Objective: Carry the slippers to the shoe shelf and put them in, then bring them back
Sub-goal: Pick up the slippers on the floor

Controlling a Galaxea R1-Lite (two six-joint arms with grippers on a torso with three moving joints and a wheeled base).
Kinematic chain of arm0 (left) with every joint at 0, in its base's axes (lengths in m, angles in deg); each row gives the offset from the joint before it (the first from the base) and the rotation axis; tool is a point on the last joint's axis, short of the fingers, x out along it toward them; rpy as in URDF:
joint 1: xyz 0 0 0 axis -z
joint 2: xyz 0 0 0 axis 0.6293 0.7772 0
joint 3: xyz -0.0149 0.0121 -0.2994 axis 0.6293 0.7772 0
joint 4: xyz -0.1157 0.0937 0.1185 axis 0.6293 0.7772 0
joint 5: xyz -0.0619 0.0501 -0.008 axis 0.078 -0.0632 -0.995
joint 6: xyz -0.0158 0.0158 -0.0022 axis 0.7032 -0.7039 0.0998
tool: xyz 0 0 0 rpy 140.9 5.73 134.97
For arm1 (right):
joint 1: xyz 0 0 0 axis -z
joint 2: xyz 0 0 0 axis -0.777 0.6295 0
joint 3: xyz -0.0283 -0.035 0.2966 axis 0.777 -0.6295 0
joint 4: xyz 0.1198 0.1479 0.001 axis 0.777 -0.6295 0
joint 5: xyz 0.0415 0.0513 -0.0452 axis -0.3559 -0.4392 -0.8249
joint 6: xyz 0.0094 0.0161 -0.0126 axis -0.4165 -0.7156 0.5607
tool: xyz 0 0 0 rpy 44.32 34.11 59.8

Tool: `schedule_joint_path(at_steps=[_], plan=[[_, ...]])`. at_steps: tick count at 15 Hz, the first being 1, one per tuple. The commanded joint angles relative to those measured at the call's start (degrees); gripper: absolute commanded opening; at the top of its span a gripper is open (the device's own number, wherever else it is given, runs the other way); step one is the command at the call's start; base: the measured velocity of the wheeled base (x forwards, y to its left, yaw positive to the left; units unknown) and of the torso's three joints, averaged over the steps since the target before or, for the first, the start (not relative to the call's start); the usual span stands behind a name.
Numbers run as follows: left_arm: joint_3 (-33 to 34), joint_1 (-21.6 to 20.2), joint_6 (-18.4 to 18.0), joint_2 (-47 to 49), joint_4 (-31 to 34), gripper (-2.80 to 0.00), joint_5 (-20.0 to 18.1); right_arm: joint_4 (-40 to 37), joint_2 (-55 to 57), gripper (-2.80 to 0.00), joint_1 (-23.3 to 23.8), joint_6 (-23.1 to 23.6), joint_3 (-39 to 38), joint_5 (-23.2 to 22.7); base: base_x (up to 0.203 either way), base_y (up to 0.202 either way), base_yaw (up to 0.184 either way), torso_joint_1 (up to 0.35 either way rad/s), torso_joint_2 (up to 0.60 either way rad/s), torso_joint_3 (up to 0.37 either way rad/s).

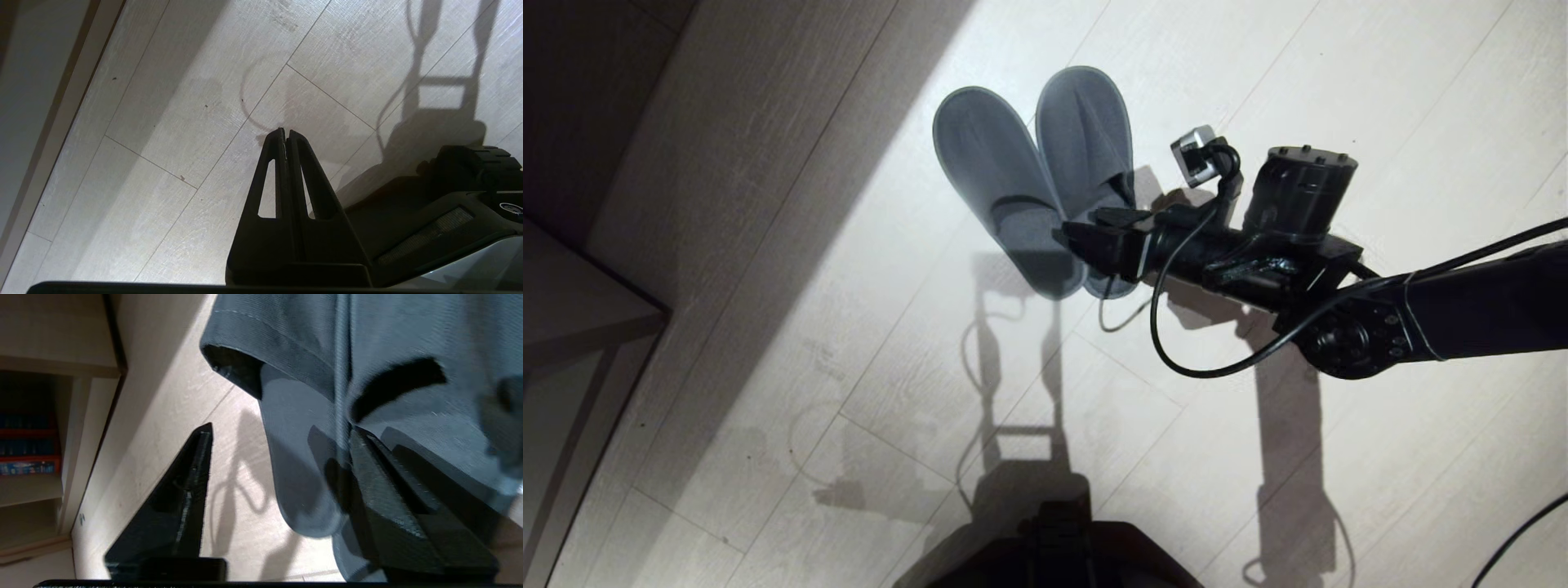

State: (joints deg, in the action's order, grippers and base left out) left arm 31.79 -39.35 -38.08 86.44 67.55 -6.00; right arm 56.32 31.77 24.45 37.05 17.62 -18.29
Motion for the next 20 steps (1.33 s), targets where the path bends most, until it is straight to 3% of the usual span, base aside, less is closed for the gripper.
schedule_joint_path(at_steps=[1,6,11,15,20], plan=[[0.00,0.00,0.02,-0.01,-0.01,-2.80,0.00,0.10,1.65,0.00,-1.28,0.57,1.72,0.71,0.000,0.000,0.000,0.000,0.00,0.000],[0.00,-0.03,0.02,-0.01,-0.01,-2.80,0.00,-3.91,3.05,0.00,-5.68,9.20,3.38,17.12,0.000,0.000,0.000,0.000,0.00,0.000],[0.00,0.00,0.02,-0.01,-0.01,-2.80,0.00,-3.08,7.67,0.00,-7.48,11.05,5.83,28.77,0.000,0.000,0.000,0.000,0.00,0.000],[0.00,-0.09,0.02,-0.01,-0.01,-2.80,0.00,5.83,9.71,0.00,-7.48,15.25,6.16,32.44,0.000,0.000,0.000,0.000,0.00,0.000],[0.00,-0.08,-0.06,-0.01,-0.01,-2.80,0.00,8.75,8.52,0.00,-7.98,18.30,6.13,32.93,0.000,0.000,0.000,0.000,0.00,0.000]])
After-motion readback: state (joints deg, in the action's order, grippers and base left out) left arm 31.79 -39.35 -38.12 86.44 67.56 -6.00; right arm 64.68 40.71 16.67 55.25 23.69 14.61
